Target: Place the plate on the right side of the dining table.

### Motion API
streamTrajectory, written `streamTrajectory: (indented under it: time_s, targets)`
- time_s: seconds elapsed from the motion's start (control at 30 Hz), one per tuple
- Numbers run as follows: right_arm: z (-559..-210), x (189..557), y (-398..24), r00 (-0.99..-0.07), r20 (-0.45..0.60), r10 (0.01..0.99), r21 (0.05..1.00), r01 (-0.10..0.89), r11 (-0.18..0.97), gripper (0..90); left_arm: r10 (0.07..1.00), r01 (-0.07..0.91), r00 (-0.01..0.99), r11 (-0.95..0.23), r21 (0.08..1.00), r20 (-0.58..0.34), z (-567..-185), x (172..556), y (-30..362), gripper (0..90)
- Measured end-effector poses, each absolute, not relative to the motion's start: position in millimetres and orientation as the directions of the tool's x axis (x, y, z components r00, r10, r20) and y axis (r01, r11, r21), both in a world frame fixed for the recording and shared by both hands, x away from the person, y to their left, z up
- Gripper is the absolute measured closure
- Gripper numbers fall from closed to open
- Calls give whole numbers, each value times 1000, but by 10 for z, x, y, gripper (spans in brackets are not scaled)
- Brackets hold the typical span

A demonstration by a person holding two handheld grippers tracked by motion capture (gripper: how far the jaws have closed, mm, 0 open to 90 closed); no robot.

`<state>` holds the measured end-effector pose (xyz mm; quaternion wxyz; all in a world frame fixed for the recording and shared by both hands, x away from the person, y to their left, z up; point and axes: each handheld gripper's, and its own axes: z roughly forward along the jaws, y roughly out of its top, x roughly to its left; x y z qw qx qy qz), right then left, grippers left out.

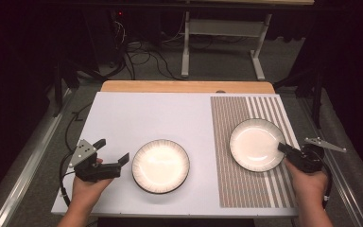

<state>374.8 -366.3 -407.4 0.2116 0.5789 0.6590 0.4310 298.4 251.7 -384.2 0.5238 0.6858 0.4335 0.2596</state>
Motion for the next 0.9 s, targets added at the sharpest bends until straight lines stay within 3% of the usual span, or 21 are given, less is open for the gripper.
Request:
streamTrajectory:
  time_s: [0.4,0.63,0.9]
  targets:
    - [-4208,3884,-3652,-147,179,973,770,637,-45,807,860,334,500,-87,938,-98,-3869,2991,2497,0]
    - [-4215,3885,-3650,-156,161,974,778,627,-28,796,858,337,503,-85,938,-103,-3873,2989,2480,0]
    - [-4062,3746,-3662,-196,111,974,844,536,12,610,852,335,512,-81,939,-110,-3870,2961,2445,0]
